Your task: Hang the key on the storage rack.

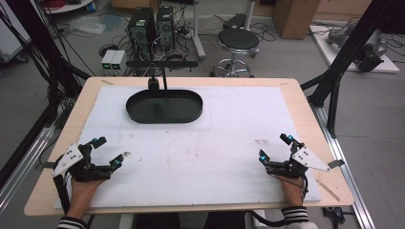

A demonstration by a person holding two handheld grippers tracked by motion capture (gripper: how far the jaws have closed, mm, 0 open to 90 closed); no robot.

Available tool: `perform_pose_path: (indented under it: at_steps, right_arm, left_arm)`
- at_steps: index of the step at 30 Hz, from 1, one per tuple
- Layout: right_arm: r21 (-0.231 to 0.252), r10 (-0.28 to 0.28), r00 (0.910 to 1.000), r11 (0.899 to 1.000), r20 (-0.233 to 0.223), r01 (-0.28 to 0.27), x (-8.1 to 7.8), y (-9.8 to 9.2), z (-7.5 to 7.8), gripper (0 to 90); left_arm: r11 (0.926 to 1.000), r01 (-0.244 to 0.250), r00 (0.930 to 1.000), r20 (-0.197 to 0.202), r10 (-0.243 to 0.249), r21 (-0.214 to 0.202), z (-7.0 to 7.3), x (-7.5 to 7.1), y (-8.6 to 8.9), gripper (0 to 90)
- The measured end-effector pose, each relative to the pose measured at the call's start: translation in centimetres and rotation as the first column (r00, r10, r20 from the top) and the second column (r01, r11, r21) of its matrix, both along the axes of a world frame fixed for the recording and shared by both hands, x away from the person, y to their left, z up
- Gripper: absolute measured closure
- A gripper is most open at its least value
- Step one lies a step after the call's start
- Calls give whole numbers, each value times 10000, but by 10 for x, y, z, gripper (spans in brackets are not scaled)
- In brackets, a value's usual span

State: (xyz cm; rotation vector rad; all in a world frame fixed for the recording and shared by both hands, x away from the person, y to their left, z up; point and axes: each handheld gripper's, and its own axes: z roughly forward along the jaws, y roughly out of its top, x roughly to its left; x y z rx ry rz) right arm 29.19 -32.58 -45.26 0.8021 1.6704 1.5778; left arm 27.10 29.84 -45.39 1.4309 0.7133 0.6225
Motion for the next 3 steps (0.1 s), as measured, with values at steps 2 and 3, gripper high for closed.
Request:
perform_pose_path:
  at_steps: [2,3]
  right_arm:
    - [-2,12,10000,10000,-92,-13,-1,1,0,3]
    - [-1,3,10000,10000,-92,-3,-1,1,0,3]
  left_arm:
    - [10000,-11,9998,196,11,7,0,-2,0,17]
    - [10000,-13,9998,202,11,85,0,-2,0,17]
